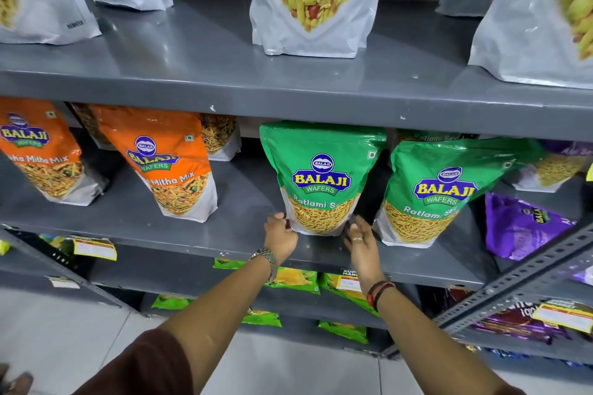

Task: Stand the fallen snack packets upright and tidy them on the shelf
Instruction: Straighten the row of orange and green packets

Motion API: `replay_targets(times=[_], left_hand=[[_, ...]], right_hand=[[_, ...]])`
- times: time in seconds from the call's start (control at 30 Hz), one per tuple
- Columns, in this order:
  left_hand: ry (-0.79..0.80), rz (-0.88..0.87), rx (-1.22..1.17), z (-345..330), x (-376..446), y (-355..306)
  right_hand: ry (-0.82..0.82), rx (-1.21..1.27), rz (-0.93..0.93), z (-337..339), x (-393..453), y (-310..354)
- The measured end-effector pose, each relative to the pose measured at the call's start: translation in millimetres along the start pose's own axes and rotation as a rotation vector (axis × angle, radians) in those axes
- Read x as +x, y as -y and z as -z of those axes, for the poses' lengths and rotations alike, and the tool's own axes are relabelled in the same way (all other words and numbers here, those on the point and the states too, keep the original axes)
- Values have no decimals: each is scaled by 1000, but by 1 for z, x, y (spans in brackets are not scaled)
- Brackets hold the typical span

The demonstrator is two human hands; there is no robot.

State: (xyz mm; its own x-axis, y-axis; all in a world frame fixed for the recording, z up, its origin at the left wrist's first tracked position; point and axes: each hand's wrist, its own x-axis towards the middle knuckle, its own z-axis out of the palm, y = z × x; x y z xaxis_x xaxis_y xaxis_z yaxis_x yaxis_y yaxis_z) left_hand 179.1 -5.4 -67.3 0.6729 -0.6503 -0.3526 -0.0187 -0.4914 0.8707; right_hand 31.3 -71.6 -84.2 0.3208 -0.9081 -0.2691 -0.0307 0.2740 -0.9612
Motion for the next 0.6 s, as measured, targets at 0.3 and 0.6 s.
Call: replay_targets(times=[0.3,0.6], left_hand=[[318,70,-18,-57,-45,-15],[430,-16,-4,-119,-38,-59]], right_hand=[[-455,-204,262,74,-27,-2],[-344,85,24,127,19,39]])
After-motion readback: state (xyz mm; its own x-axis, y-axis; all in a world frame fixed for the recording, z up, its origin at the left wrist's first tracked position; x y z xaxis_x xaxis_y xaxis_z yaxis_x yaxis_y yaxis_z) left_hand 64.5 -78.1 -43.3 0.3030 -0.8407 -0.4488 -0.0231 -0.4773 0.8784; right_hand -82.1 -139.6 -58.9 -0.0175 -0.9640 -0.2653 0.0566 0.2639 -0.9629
